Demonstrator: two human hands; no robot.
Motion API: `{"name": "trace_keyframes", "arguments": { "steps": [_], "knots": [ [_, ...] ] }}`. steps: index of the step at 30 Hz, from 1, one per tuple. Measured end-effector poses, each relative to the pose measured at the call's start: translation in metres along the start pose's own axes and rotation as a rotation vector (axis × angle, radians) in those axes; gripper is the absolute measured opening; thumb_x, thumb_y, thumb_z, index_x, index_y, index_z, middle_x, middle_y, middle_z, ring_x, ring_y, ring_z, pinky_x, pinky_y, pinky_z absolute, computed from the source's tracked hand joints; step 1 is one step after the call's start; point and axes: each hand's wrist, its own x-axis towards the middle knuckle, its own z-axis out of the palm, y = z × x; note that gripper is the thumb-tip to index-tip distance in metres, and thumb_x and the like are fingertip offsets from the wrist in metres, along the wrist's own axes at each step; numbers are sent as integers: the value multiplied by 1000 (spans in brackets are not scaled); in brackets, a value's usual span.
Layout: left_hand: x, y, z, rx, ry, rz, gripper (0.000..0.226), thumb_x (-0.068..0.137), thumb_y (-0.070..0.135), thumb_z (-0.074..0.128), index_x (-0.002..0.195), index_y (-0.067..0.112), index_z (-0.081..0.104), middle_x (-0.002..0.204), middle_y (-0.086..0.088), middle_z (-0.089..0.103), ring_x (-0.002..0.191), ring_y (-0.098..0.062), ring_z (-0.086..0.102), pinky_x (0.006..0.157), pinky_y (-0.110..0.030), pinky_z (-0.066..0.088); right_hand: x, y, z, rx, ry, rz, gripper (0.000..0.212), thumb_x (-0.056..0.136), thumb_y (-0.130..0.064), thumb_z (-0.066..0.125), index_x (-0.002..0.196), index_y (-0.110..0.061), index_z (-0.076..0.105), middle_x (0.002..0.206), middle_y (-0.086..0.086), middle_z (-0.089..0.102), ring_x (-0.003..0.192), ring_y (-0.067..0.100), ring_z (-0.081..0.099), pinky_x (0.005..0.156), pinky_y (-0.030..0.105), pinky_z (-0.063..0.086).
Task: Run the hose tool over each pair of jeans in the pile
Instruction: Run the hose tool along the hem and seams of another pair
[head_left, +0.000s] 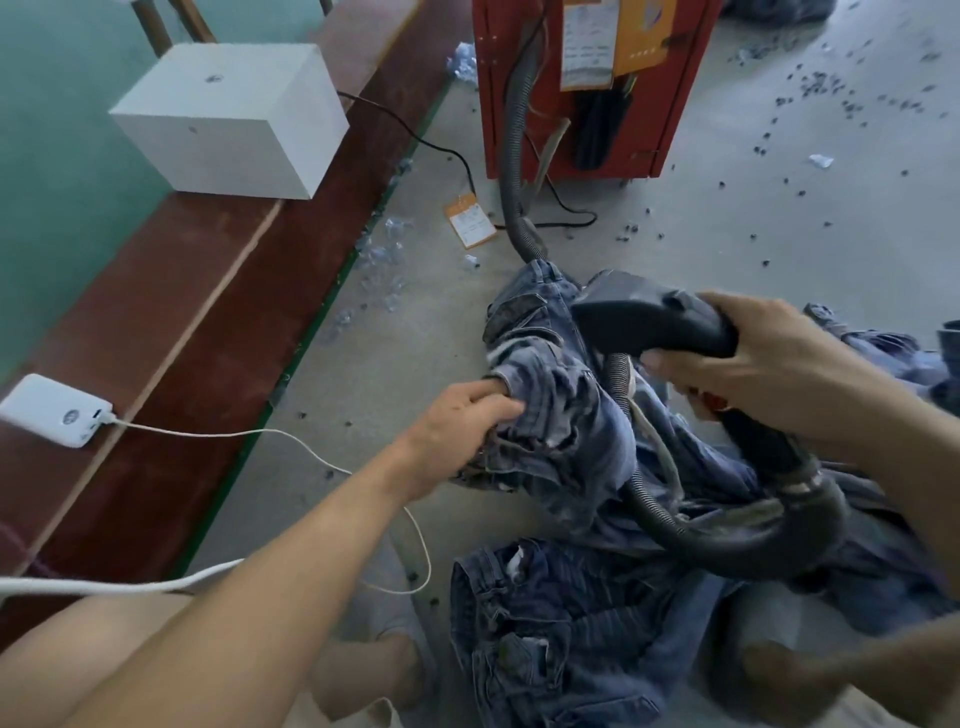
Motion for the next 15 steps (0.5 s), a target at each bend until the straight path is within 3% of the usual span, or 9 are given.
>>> {"name": "trace_keyframes", "arguments": {
  "steps": [3,6,8,11,15],
  "knots": [
    [-3,2,-7,-397,-193,-59,47,104,28,41,139,0,57,136,-22,64,126,-40,61,103,-51,52,-2,4,-16,-98,-52,12,17,82,-45,78,91,-48,64,61,-8,69,46,4,61,45,15,43],
    [-4,6,-4,-537,-272,-89,46,103,33,41,136,13,65,141,-18,63,129,-36,59,109,-49,49,-6,8,-13,-338,-108,0,25,78,-44,79,92,-54,60,76,-32,65,65,-12,60,50,9,40],
    [-4,6,2,-566,-303,-104,46,103,37,43,135,16,67,143,-18,61,134,-38,55,114,-51,44,-7,10,-1,-395,-129,-49,28,80,-42,79,99,-51,60,81,-30,65,77,-16,58,59,8,42],
    [-4,7,10,-616,-364,-120,47,108,41,39,141,17,62,146,-17,58,137,-36,54,111,-47,48,-6,8,19,-375,-144,-110,35,83,-41,78,111,-51,59,87,-24,66,79,-7,60,63,14,41],
    [0,6,8,-694,-327,-169,49,109,39,42,145,9,57,147,-21,56,135,-40,55,106,-50,51,-3,-1,15,-152,-8,-179,35,81,-46,79,110,-50,60,87,-36,63,76,-9,62,59,8,43]
  ]
}}
